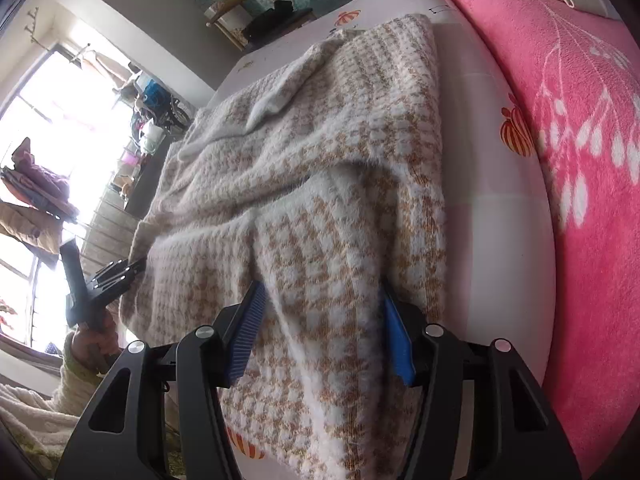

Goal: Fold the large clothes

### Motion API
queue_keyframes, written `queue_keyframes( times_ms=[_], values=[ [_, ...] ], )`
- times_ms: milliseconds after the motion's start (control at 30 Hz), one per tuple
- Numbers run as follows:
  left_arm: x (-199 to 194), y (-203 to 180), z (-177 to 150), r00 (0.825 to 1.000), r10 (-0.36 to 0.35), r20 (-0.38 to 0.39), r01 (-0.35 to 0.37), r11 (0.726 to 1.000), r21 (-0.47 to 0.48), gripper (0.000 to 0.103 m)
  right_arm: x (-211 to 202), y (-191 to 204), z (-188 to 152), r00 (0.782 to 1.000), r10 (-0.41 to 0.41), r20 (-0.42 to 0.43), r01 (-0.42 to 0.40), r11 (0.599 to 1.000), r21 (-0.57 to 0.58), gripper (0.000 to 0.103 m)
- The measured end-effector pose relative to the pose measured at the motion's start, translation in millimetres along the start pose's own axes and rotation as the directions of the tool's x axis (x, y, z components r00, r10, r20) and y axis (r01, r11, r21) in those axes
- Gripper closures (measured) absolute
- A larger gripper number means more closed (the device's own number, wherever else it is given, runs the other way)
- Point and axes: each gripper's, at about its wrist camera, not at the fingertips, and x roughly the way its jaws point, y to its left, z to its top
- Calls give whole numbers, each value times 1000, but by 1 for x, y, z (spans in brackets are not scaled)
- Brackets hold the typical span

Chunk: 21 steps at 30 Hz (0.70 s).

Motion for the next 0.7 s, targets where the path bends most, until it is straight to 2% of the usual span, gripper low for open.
queue_keyframes(
  times_ms=[100,233,300,367,533,700],
  values=[
    [0,-3,0,1000,19,1,-19,1000,12,61,6,1,4,1000,-31,-5,31,999,-8,61],
    [0,-7,1,999,41,0,-41,999,23,61,14,8,11,996,-89,-4,89,995,-34,68],
    [0,-7,1,999,46,0,-46,999,19,61,14,15,9,991,-130,-6,129,990,-62,78],
    [0,-6,1,999,45,-2,-45,999,12,61,9,25,5,987,-158,6,158,984,-87,82],
    [0,-9,2,998,66,-10,-66,998,10,62,1,45,-3,968,-246,54,251,951,-179,83],
    [0,-15,4,996,91,-9,-91,996,21,61,12,50,-3,947,-319,42,320,925,-205,83]
  ],
)
